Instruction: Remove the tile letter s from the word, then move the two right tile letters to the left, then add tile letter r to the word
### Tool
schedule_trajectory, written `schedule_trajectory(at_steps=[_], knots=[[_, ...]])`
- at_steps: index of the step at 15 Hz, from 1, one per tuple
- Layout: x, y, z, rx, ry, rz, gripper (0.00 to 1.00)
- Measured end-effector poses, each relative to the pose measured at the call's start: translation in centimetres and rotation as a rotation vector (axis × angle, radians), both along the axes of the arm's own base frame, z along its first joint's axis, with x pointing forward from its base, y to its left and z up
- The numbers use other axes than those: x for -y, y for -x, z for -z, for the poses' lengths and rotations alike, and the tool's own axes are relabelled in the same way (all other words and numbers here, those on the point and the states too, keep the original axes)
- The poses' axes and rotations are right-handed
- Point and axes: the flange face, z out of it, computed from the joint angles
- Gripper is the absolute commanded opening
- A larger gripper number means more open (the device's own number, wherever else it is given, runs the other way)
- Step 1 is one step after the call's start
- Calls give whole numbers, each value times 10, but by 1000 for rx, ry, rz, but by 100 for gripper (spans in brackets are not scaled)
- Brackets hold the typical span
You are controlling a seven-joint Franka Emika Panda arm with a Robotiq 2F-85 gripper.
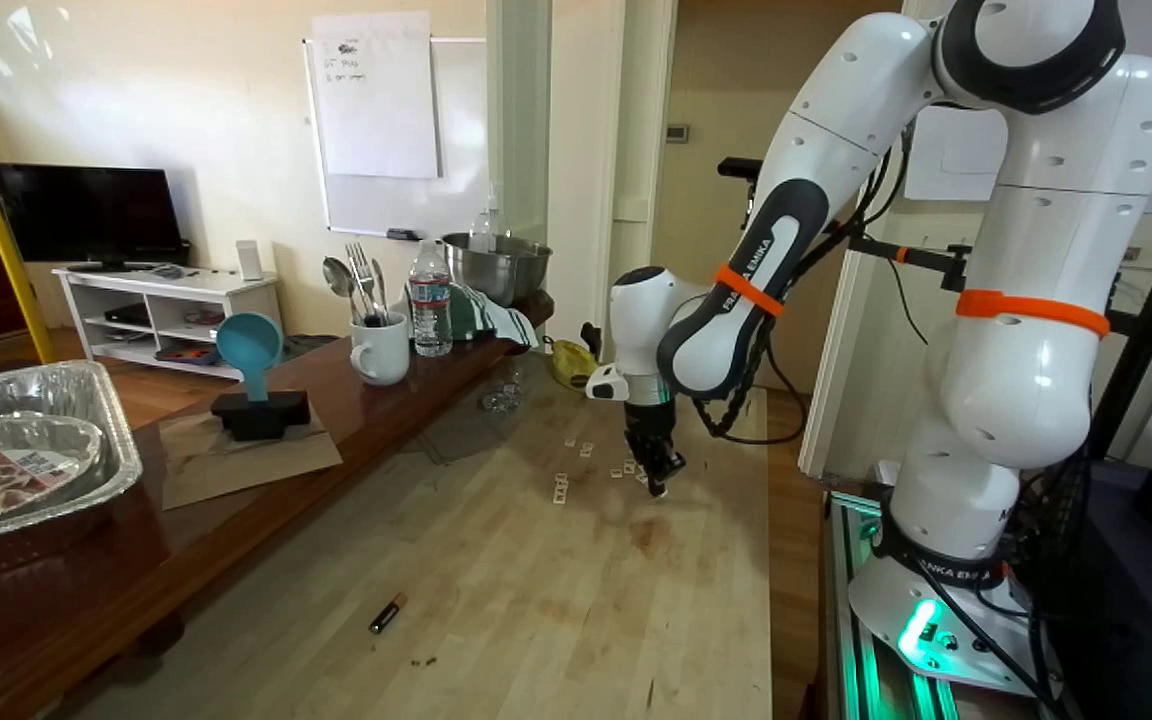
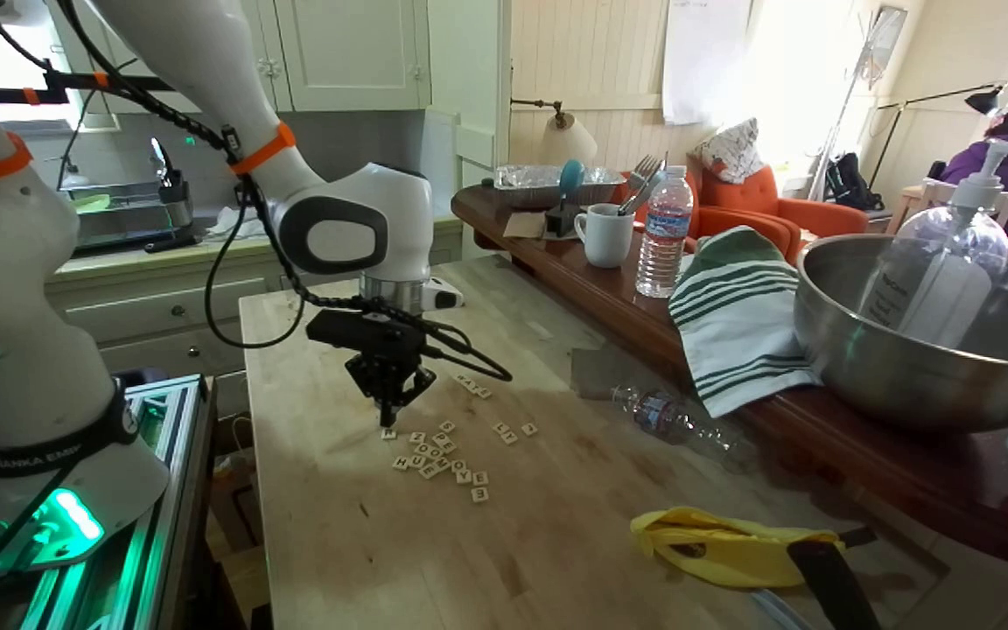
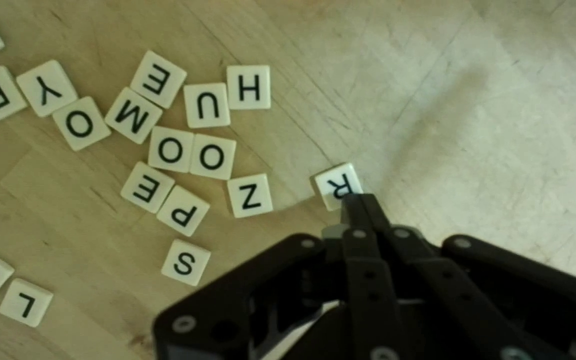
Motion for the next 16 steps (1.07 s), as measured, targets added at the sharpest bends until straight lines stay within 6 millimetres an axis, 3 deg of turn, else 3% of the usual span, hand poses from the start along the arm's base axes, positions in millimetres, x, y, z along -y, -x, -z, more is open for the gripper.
schedule_trajectory(at_steps=[16], knots=[[-2, -19, 2, 171, -30, -2, 0]])
